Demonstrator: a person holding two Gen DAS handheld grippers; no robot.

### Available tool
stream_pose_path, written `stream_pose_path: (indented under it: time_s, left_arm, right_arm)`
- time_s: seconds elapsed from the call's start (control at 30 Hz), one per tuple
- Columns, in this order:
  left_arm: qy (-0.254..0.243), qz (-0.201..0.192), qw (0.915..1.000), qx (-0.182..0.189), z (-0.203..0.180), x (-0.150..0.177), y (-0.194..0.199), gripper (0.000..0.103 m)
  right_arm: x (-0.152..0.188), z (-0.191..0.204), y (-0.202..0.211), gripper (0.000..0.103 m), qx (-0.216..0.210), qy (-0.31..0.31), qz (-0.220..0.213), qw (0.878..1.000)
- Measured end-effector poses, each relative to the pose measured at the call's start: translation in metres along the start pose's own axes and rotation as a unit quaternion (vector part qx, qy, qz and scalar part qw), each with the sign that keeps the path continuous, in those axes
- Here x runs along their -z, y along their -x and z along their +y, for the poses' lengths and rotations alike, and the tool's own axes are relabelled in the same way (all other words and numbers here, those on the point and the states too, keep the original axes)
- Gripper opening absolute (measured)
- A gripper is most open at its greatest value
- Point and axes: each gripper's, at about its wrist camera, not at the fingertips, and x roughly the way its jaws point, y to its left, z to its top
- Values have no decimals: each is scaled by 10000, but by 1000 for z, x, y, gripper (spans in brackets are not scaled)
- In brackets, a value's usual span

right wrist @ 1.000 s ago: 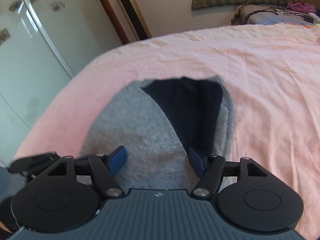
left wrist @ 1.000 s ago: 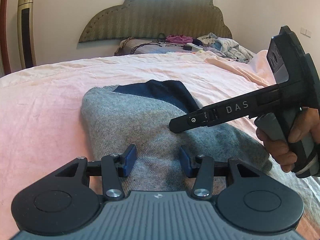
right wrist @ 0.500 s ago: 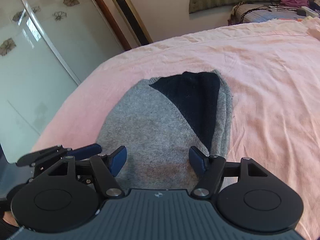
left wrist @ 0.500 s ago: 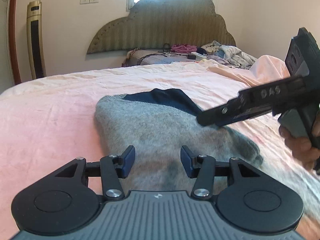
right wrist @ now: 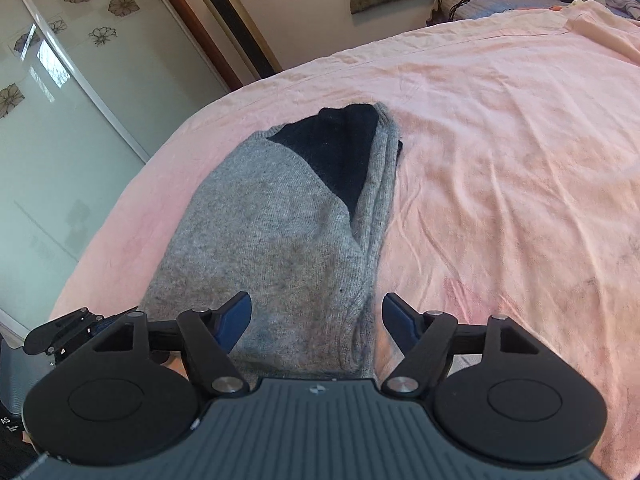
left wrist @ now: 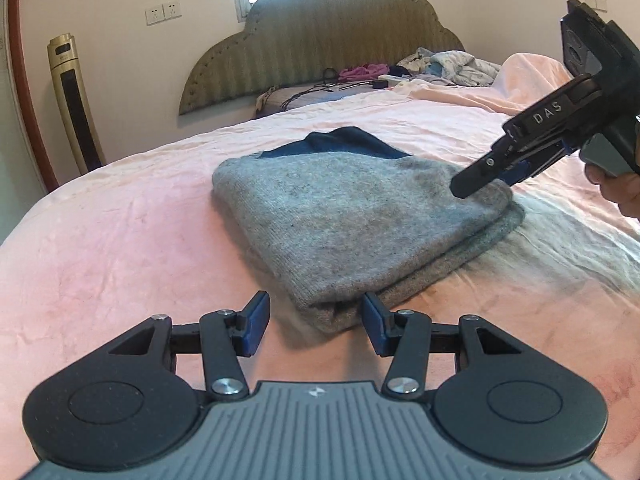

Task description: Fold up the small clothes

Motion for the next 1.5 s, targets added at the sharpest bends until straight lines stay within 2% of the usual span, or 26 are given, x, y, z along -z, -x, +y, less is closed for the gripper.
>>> stream_pose_path:
  time_s: [0.07, 0.1, 0.13, 0.17, 0.2, 0.23, 0.33, 0.43, 0.5, 0.57, 0.6, 0.63, 0.7, 0.73, 0.87, 1.0, 1.03, 1.07, 1.13, 1.17, 1.2, 1.27, 1.33, 1.4, 1.47, 1.5]
  left_arm:
    - [183, 7, 9997, -129, 5, -2, -3, 50]
    - [262, -20, 9995, -150, 8, -3, -4, 50]
    - [279, -41, 9994, -195, 9, -4, -5, 46]
    - [273, -52, 9993, -234, 9, -5, -6, 31]
    - [290, -75, 9993, -212, 10, -5, -7, 21]
    - [378, -79, 9991, -156, 11, -5, -6, 10]
    - [427, -185, 9983, -339, 12, -3, 5, 7]
    - [723, 204, 9968, -282, 23, 8, -5, 6]
    - [697, 217, 9970, -254, 21, 8, -3, 6]
    - [542, 209, 9982, -175, 15, 4, 7, 7]
    - [438, 174, 9989, -17, 13, 4, 15, 7]
    - [345, 142, 9992, 151, 11, 3, 22, 7]
    - [225, -18, 9986, 470, 8, 1, 36, 8]
    - [213, -93, 9979, 611, 6, -2, 40, 8]
    - [247, -359, 9975, 550, -5, -23, 25, 13]
    - [535, 3, 9977, 412, -5, -30, -23, 14]
    - [589, 197, 9974, 364, -3, -27, -36, 14]
    - [631, 152, 9972, 363, -2, -22, -40, 14]
    - [636, 37, 9972, 400, -3, -18, -39, 14]
    - [693, 40, 9967, 425, -1, -17, -40, 14]
    - [775, 40, 9959, 468, 1, -17, -40, 14]
    - [886, 23, 9946, 532, 5, -16, -40, 14]
    - [932, -8, 9941, 552, 6, -15, -39, 14]
    - [986, -29, 9934, 577, 7, -14, -39, 15]
    - [1017, -44, 9928, 625, 8, -14, -38, 17]
    - [1031, -53, 9925, 649, 8, -14, -39, 17]
  right_arm:
    - [3, 2, -2, 58, 7, 106, 90, 9999]
    - [5, 3, -3, 48, 106, 202, 134, 9997]
    - [6, 3, -6, 42, 217, 270, 175, 9992]
    - [6, 2, -8, 41, 245, 277, 191, 9991]
    - [6, 1, -8, 35, 226, 278, 189, 9992]
    - [6, 1, -8, 24, 208, 299, 190, 9992]
    - [5, 3, 3, 18, 16, 365, 166, 9992]
    - [12, 8, 6, 16, 70, 606, 380, 9974]
    - [20, 5, 0, 16, 85, 688, 385, 9969]
    - [17, 4, 2, 19, 35, 565, 366, 9977]
    - [15, 4, 5, 30, 9, 501, 368, 9981]
    - [12, 4, 8, 49, -54, 478, 353, 9982]
    - [3, 5, 23, 71, -191, 503, -13, 9986]
    - [-4, 4, 31, 73, -255, 453, -246, 9983]
    - [-48, -9, 24, 73, -534, -134, -714, 9959]
    - [-86, -4, -25, 73, -665, -444, -564, 9952]
    - [-90, 4, -39, 73, -612, -338, -504, 9963]
    - [-93, 9, -50, 73, -491, -163, -453, 9976]
    - [-94, 12, -81, 78, 90, 158, -111, 9998]
    - [-92, 5, -96, 77, 300, 152, 56, 9994]
    - [-90, 0, -98, 77, 197, 334, -200, 9990]
    - [-93, 0, -100, 77, 225, 282, -105, 9993]
    - [-100, 11, -100, 77, 456, 371, 93, 9982]
    - [-103, 20, -94, 77, 588, 324, 50, 9977]
    - [-102, 27, -89, 78, 348, 354, -88, 9987]
    - [-102, 26, -94, 81, 317, 321, -13, 9990]
